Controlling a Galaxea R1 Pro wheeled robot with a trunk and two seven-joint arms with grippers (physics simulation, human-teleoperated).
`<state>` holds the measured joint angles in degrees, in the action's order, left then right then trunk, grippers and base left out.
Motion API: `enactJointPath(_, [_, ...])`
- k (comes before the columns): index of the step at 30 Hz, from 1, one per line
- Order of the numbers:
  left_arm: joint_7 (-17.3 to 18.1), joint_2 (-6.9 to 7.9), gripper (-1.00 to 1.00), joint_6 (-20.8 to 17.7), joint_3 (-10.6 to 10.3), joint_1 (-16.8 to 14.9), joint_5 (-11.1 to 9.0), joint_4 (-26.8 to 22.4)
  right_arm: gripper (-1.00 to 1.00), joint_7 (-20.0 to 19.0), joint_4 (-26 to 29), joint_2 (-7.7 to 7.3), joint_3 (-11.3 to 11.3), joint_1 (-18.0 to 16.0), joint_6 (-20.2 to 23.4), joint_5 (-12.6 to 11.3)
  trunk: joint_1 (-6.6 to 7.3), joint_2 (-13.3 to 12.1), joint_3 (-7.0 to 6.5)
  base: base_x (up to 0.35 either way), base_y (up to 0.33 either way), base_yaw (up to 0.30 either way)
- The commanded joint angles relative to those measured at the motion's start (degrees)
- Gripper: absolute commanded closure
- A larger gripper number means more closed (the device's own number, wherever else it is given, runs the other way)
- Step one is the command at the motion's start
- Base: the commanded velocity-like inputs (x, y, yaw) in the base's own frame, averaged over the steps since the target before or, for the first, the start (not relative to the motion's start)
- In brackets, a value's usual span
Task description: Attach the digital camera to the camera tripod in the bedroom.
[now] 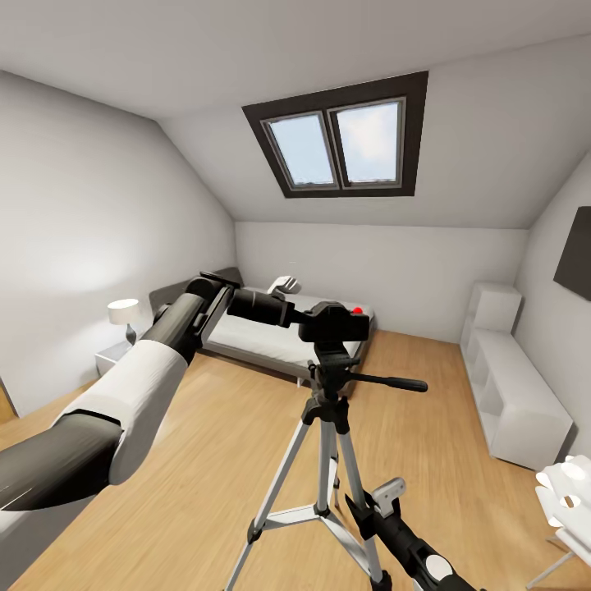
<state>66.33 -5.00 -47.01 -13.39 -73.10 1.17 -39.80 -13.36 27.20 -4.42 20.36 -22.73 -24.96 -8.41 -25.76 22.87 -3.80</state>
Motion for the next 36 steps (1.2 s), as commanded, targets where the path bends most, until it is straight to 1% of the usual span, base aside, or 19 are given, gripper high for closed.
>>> enactJointPath(1, [0.3,-0.01,1.00,-0.5,0.0,0.0,0.1,0.0,1.00,-0.2,0.0,-0.06,0.4,0.0,-0.1,-0.9,-0.02,0.0,0.02,0.000,0.000,0.000])
enactJointPath(3, [0.3,-0.01,1.00,-0.5,0.0,0.0,0.1,0.0,1.00,-0.2,0.0,-0.06,0.4,0.0,-0.1,-0.9,-0.02,0.0,0.02,0.000,0.000,0.000])
enactJointPath(4, [0.3,-0.01,-1.00,-0.4,0.0,0.0,0.1,0.1,1.00,-0.2,0.0,-0.06,0.4,0.0,-0.1,-0.9,-0.02,0.0,0.02,0.000,0.000,0.000])
enactJointPath(23, [0.3,0.13,-1.00,-0.4,0.3,0.0,0.1,-0.1,1.00,-0.2,0.0,-0.06,0.4,0.0,-0.1,-0.9,-0.02,0.0,0.02,0.000,0.000,0.000])
enactJointPath(27, [0.7,0.36,-1.00,-0.5,0.4,-0.1,0.1,-1.1,1.00,-0.2,0.0,-0.06,0.4,0.0,-0.1,-0.9,-0.02,0.0,0.02,0.000,0.000,0.000])
enactJointPath(29, [0.7,0.64,-1.00,-0.6,0.4,-0.1,0.1,-1.8,1.00,-0.2,0.0,-0.06,0.4,0.0,-0.1,-0.9,-0.02,0.0,0.02,0.000,0.000,0.000])
enactJointPath(32, [0.8,1.55,-1.00,-0.7,0.5,-0.1,0.0,-3.6,1.00,-0.2,0.0,-0.06,0.4,0.0,-0.1,-0.9,-0.02,0.0,0.02,0.000,0.000,0.000])
enactJointPath(34, [0.9,2.33,-1.00,-0.8,0.5,-0.1,0.0,-5.0,1.00,-0.2,0.0,-0.06,0.4,0.0,-0.1,-0.9,-0.02,0.0,0.02,0.000,0.000,0.000])
enactJointPath(35, [1.0,2.89,-1.00,-0.9,0.5,0.0,0.0,-6.4,1.00,-0.2,0.0,-0.06,0.4,0.0,-0.1,-0.9,-0.02,0.0,0.02,0.000,0.000,0.000])
enactJointPath(36, [1.0,3.03,-1.00,-1.0,0.5,0.0,0.0,-7.0,1.00,-0.2,0.0,-0.06,0.4,0.0,-0.1,-0.9,-0.02,0.0,0.02,0.000,0.000,0.000])
